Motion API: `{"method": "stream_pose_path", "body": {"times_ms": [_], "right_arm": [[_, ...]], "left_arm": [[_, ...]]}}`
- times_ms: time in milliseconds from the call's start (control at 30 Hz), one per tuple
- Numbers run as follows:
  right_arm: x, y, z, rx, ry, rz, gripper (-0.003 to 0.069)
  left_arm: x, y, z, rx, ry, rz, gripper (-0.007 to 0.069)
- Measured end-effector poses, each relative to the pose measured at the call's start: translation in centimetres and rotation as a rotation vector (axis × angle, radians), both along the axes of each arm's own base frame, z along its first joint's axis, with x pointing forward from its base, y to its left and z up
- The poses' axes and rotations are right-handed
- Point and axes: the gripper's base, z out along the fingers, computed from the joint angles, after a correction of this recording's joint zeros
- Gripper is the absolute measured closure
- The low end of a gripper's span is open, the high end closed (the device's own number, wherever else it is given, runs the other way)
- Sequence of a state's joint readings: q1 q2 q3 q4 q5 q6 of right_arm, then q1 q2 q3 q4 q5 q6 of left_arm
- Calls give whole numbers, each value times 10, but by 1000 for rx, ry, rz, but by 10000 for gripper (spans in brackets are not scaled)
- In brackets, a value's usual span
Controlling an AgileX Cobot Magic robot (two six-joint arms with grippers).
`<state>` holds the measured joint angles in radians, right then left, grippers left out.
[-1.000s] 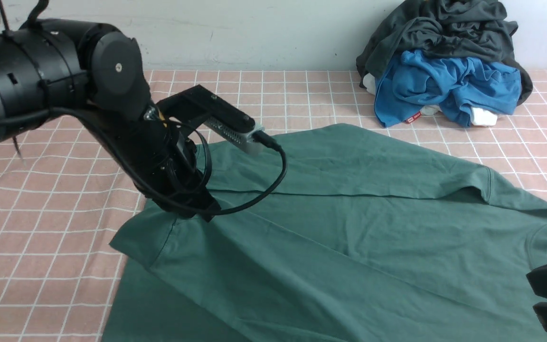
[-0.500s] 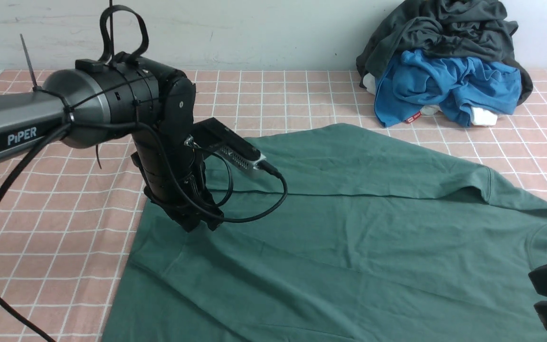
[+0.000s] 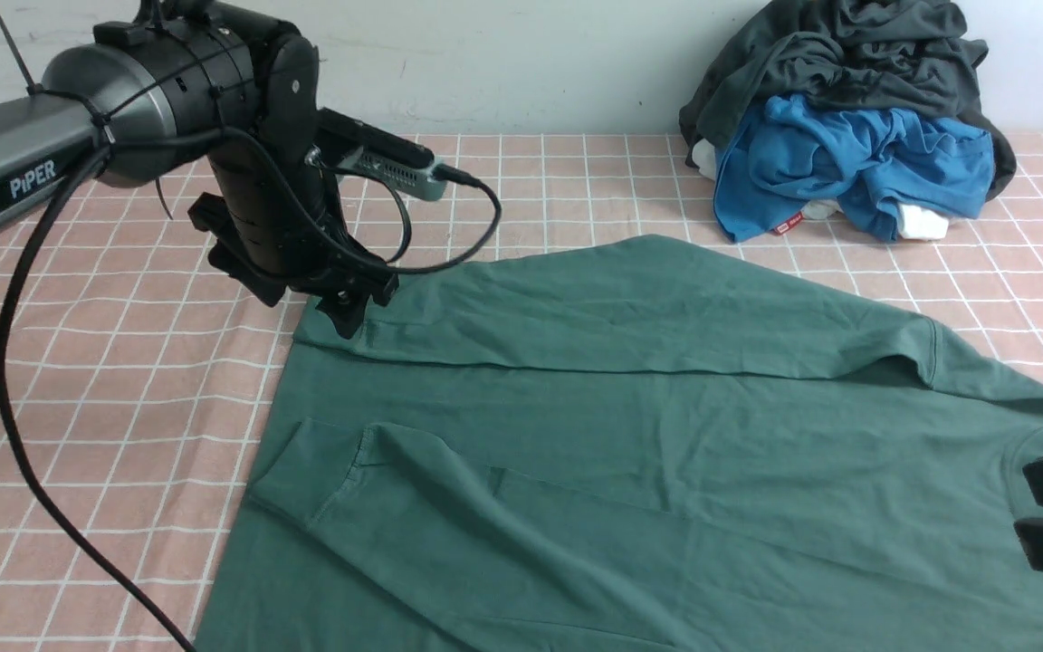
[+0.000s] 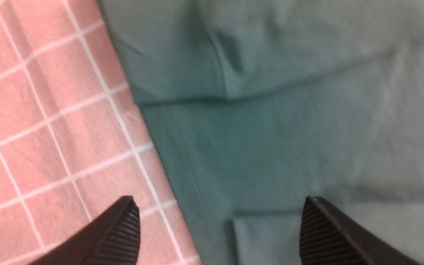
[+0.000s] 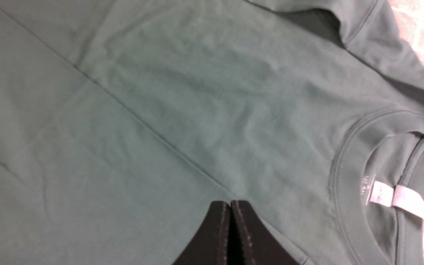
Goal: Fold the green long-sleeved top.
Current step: Use the left arm to clamp the cuff farthest from it
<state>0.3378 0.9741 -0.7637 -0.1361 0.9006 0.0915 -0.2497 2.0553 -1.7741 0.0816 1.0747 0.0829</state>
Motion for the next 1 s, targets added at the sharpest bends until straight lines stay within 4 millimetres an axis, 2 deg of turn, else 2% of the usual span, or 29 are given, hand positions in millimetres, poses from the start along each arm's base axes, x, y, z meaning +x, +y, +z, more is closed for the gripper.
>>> {"method": "stream_pose_path", "body": {"times_ms": [67,200,233,300,533,767,833,1000], "right_arm": [[5,2,-5,-10,27,-2,673],[14,5,-15,-22,63,-1,671],[19,7,-20,-28,83,-1,669],[25,9,-26,-36,105,1,669],[37,13,-35,-49,147,1,668],[46,16,-28,-43,127,1,666],[48,17,-26,-41,120,2,666],[50,18,-26,-41,122,2,666]], "left_arm": [[16,8,-10,-35,9,37,89],[31,13,-21,-60,14,65,89],[38,15,-33,-62,27,73,89],[44,15,-43,-60,35,74,89],[56,12,-68,-58,57,76,89],[57,12,-73,-56,63,76,102],[57,12,-73,-56,63,76,137],[56,12,-73,-60,65,77,298]]}}
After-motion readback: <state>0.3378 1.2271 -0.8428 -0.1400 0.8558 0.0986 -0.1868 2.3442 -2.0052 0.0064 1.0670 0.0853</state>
